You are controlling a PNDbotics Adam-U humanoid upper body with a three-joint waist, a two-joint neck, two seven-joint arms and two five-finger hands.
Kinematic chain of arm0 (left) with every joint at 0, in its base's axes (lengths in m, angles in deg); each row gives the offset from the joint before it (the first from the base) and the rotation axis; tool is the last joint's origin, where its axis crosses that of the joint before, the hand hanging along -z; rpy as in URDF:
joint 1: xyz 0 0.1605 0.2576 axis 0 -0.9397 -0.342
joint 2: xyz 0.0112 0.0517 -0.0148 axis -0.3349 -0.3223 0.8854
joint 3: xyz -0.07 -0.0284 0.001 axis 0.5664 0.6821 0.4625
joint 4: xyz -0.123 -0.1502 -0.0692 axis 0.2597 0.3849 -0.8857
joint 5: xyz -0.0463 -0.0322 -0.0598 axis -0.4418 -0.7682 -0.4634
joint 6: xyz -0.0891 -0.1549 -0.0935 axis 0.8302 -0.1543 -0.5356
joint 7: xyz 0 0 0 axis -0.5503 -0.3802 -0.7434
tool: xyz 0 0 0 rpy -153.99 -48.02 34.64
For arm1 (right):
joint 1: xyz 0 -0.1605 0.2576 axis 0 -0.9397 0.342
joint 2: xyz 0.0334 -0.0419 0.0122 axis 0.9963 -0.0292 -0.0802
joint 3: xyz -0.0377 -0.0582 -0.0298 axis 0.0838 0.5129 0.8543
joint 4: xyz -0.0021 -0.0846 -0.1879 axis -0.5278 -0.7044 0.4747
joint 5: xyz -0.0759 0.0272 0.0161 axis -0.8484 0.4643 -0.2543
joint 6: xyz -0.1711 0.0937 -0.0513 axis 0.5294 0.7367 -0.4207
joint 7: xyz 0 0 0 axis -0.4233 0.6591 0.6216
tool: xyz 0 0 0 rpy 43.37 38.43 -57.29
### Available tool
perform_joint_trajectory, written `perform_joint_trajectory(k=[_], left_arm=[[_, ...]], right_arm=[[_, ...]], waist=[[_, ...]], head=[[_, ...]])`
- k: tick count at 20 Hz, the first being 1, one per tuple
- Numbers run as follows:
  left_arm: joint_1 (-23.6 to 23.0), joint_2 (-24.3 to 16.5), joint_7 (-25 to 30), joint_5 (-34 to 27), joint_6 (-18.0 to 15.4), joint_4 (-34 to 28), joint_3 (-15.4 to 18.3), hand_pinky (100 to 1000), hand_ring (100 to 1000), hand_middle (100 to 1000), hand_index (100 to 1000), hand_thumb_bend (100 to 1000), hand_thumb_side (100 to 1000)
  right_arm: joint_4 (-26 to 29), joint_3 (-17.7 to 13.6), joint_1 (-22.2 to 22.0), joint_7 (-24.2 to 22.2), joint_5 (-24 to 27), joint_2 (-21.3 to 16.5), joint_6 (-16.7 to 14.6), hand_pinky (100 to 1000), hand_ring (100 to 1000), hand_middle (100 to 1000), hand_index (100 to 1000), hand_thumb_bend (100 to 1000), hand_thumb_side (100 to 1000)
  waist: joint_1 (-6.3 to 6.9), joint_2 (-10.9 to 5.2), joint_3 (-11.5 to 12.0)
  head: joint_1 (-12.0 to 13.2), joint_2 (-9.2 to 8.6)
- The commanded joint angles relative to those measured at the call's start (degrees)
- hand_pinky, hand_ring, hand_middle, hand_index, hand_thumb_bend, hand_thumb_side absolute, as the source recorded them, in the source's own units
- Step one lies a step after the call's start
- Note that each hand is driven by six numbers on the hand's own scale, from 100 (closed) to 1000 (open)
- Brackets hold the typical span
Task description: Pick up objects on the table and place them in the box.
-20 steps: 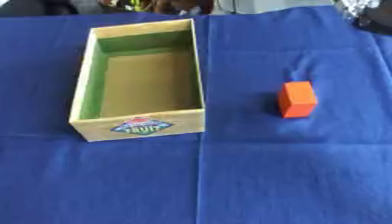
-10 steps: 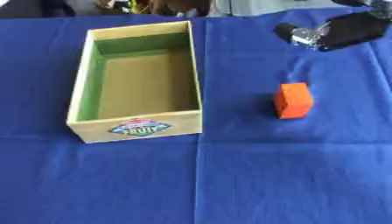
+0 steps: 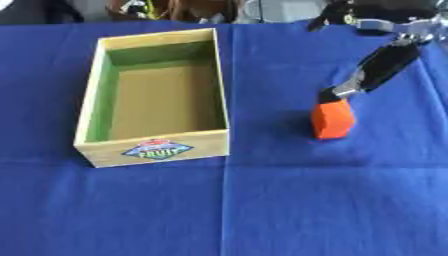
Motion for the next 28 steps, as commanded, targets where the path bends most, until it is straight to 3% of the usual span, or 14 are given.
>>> perform_joint_trajectory(k=[1, 3, 4, 5, 11, 17, 28], left_arm=[[0.42, -1.44, 0.27, -0.08, -0.13, -1.06, -0.03, 694, 705, 772, 860, 100, 1000], [0.48, -1.46, 0.29, -0.1, -0.13, -1.06, -0.02, 694, 703, 772, 859, 100, 1000], [0.54, -1.47, 0.32, -0.12, -0.14, -1.06, -0.05, 694, 702, 771, 858, 100, 1000], [0.6, -1.48, 0.36, -0.14, -0.15, -1.06, -0.07, 694, 702, 771, 857, 100, 1000], [0.79, -1.4, 0.46, -0.19, -0.18, -1.06, -0.14, 694, 699, 770, 852, 100, 1000], [1.08, -1.22, 0.71, -0.23, -0.26, -1.06, -0.22, 694, 708, 764, 846, 100, 1000], [1.48, -0.83, 1.17, -0.17, -0.21, -1.06, -0.41, 693, 720, 755, 835, 100, 1000]], right_arm=[[-1.23, 0.05, 1.28, -2.44, 2.78, -2.35, -0.98, 852, 891, 832, 946, 670, 716], [-1.36, 0.4, 0.94, -4.05, 4.38, -2.81, -1.62, 854, 896, 845, 952, 653, 687], [-1.4, 0.78, 0.73, -4.83, 5.17, -3.09, -2.05, 859, 903, 854, 959, 749, 630], [-1.49, 1.23, 0.48, -5.61, 5.94, -3.41, -2.49, 861, 908, 866, 960, 642, 656], [-1.09, 1.61, -0.48, -8.8, 8.89, -4.46, -2.63, 832, 885, 823, 931, 589, 636], [0.11, 2.03, -2.92, -8.92, 8.71, -4.94, -1.99, 797, 853, 789, 892, 549, 616], [-0.21, 1.27, -5.43, -8.92, 6.99, -4.33, 0.81, 701, 725, 630, 820, 502, 616]], waist=[[-0.17, -1.06, -0.04], [-0.23, -0.94, -0.06], [-0.25, -0.89, -0.04], [-0.27, -0.84, -0.02], [-0.39, -0.61, 0.01], [-0.29, -0.22, 0.29], [0.23, 0.41, 0.29]], head=[[-0.04, -0.69], [-0.03, -0.68], [-0.05, -0.67], [-0.08, -0.66], [-0.13, -0.8], [-0.49, -0.91], [-0.8, -1.25]])
